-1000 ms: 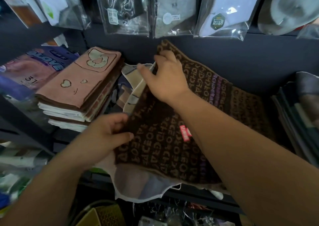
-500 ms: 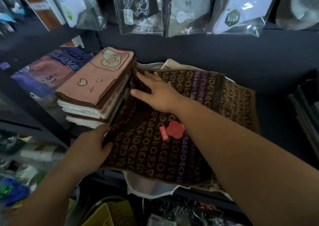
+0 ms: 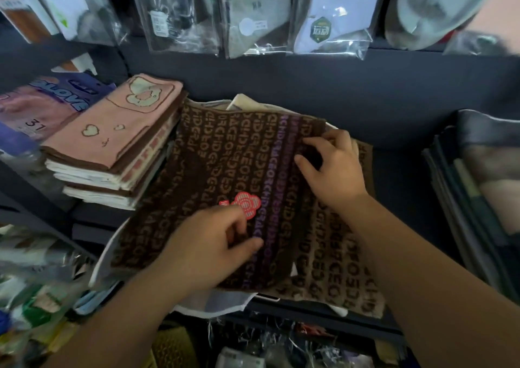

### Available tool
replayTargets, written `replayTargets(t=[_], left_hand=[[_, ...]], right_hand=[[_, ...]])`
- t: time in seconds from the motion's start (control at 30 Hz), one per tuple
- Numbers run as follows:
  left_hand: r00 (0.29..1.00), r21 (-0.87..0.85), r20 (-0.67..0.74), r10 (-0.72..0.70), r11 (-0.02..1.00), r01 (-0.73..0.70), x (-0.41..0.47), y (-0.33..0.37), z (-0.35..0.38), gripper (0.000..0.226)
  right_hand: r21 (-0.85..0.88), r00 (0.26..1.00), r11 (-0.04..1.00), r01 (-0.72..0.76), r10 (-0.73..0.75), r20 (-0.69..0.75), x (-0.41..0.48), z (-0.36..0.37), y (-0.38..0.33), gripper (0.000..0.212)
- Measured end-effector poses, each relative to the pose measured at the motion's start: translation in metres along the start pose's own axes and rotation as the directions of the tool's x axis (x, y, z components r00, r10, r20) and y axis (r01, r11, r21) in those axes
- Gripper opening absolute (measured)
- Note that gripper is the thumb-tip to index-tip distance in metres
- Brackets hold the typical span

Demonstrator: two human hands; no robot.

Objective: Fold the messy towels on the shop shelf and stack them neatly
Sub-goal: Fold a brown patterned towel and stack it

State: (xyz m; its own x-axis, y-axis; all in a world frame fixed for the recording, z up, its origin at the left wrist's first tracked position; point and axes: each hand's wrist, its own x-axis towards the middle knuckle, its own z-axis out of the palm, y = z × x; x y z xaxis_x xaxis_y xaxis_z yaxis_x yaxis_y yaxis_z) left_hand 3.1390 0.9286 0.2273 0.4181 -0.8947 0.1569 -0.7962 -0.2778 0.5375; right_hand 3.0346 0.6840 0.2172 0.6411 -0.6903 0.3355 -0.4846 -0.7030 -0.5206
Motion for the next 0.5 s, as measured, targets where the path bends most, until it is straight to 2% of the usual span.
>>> replayTargets(t=[0.07, 0.17, 0.27, 0.4, 0.43, 0.5], left_hand=[[0.991, -0.09, 0.12, 0.057, 0.995, -0.046, -0.003, 0.02, 0.021, 0.042], [0.967, 0.004, 0.244, 0.078, 0.997, -0.081, -0.009, 0.034, 0.043, 0.057], [0.982, 0.109, 0.164, 0.096, 0.987, -0.114, -0.014, 0.032, 0.057, 0.047], [0.995, 0.044, 0.043, 0.085, 0.995, -0.087, -0.018, 0.028, 0.065, 0.031], [0.998, 0.02, 0.026, 0.065, 0.998, -0.065, -0.019, 0.029, 0.064, 0.034], [0.998, 0.033, 0.055, 0.018, 0.999, -0.02, -0.022, 0.03, 0.064, 0.057]], right_hand=[[0.093, 0.994, 0.992, -0.081, 0.073, 0.084, -0.007, -0.005, 0.009, 0.049], [0.201, 0.974, 0.97, -0.137, 0.095, 0.205, -0.013, -0.008, 0.018, 0.052], [0.273, 0.962, 0.95, -0.149, 0.075, 0.264, -0.018, -0.011, 0.023, 0.054], [0.283, 0.946, 0.949, -0.139, 0.043, 0.321, -0.022, -0.012, 0.027, 0.059], [0.29, 0.943, 0.946, -0.142, 0.04, 0.33, -0.023, -0.012, 0.028, 0.061], [0.307, 0.937, 0.939, -0.155, 0.041, 0.348, -0.024, -0.014, 0.029, 0.063]])
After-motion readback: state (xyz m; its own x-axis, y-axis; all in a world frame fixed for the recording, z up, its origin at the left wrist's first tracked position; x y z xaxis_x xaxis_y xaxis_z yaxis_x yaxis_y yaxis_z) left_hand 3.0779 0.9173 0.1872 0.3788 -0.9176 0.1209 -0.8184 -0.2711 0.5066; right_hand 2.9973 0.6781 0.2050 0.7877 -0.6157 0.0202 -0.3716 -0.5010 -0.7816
